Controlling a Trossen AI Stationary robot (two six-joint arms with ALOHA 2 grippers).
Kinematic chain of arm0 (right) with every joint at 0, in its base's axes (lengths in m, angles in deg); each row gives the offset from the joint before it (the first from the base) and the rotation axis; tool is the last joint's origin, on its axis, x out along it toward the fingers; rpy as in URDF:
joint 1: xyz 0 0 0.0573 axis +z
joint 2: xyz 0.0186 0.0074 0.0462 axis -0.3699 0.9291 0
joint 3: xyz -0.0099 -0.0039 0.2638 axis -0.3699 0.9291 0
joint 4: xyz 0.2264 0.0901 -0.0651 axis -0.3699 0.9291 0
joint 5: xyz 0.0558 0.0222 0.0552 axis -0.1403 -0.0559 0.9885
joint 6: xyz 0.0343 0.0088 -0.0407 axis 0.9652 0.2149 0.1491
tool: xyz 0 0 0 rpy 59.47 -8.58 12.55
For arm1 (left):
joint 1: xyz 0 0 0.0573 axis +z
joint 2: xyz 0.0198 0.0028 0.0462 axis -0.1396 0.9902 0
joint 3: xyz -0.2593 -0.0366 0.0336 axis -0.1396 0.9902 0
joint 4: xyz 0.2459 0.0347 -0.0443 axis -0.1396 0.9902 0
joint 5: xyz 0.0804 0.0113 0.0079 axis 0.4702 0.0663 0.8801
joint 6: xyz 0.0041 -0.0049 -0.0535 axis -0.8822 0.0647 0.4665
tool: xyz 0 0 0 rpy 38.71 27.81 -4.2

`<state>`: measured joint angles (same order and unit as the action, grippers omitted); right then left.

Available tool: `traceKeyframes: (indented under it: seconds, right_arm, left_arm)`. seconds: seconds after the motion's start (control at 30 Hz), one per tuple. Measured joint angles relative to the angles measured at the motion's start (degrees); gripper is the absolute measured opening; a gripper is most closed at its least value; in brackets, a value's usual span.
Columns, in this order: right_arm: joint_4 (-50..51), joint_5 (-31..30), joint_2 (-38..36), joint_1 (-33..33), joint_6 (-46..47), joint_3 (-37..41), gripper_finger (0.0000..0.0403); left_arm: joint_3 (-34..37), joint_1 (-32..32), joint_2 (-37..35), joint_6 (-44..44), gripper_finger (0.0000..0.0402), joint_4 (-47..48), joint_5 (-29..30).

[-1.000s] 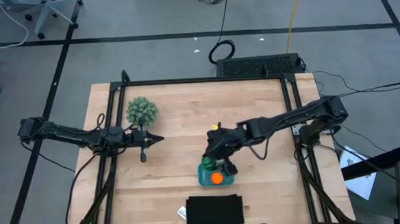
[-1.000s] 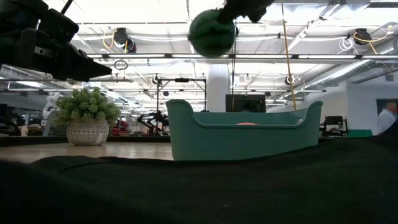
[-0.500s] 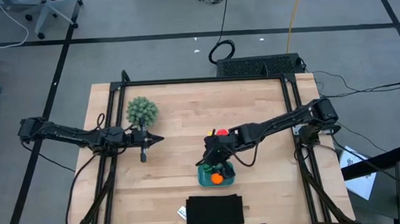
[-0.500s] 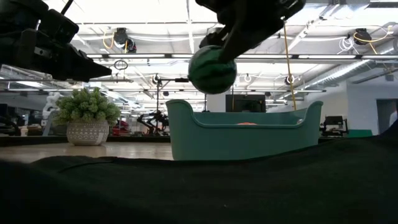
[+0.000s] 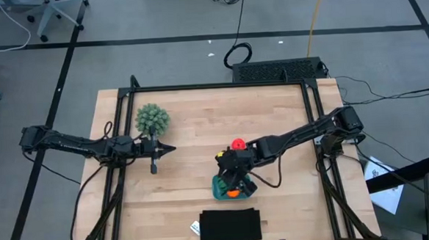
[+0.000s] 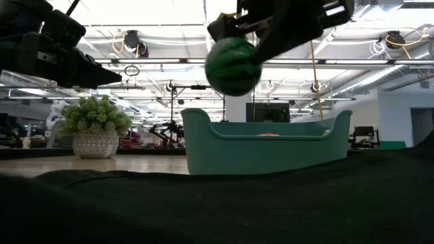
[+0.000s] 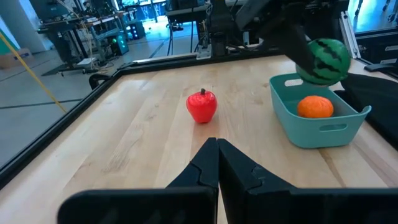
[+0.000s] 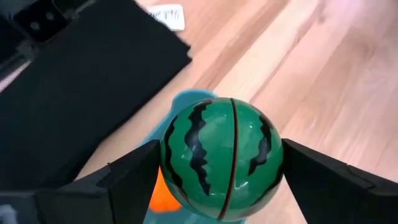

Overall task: Pick and placing Produce into tupperware
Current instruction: Put the watermelon in the blue bin

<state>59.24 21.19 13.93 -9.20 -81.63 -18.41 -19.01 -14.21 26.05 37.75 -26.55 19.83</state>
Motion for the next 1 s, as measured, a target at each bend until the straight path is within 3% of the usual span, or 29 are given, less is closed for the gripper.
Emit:
traceKeyframes:
  seconds: [0.63, 1.0]
  right_arm:
    - [-1.8, 0.1, 3.4, -0.8, -4.3, 0.2, 0.0318]
    - [-9.9, 0.0, 3.4, -0.5, -9.1, 6.7, 0.0318]
  left_arm:
    - [0.0, 0.0, 0.0, -0.1, 0.0001, 0.0, 0.0]
    - [0.0, 0.0, 0.0, -0.5, 0.0001, 0.0, 0.0]
